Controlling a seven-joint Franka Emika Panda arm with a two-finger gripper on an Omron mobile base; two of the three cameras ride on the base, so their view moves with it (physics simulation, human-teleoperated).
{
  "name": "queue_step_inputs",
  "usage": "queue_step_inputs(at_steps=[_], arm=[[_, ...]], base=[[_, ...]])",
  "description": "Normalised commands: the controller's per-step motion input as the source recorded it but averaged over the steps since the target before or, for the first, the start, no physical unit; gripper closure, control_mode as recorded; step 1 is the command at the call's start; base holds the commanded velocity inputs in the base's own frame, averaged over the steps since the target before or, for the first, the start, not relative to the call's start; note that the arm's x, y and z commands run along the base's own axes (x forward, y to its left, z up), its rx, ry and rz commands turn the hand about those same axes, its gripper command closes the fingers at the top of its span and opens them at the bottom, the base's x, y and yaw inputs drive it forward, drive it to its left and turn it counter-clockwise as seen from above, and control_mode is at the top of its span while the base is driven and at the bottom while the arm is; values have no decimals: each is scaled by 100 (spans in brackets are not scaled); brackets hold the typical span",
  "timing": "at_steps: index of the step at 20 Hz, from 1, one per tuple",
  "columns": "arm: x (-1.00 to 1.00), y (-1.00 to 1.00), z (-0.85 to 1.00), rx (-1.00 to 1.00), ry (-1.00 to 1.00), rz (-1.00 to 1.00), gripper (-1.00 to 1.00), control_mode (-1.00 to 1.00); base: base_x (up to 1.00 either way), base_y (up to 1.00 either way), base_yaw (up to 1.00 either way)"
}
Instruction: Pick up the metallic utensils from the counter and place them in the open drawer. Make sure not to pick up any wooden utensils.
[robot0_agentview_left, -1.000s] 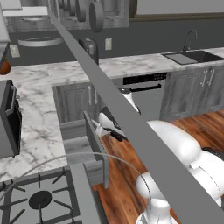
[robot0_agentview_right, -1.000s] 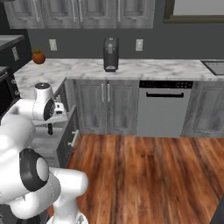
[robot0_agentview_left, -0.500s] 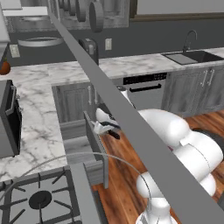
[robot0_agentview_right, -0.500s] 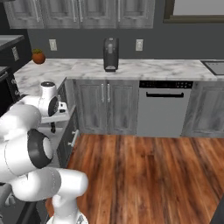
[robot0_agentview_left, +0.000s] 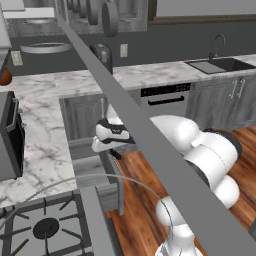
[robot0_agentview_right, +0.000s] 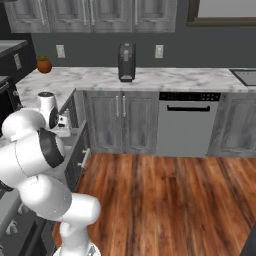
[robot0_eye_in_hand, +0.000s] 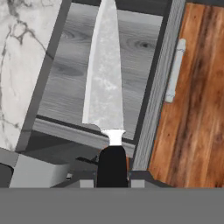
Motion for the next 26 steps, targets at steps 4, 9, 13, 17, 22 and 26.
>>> queue_step_inputs(at_steps=[4,9,13,17,22,26], arm=[[0,3,-6,0,2,-2,100,-100],[3,0,-44,0,0,-2,100,-100],[13,0,-40,1,0,-2,100,-100],[23,0,-32,1,0,-3,100,-100],[37,1,-32,0,0,-1,100,-100],[31,7,-44,0,0,0,100,-100]], base=[[0,0,0],[0,0,0],[0,0,0],[0,0,0],[0,0,0],[0,0,0]])
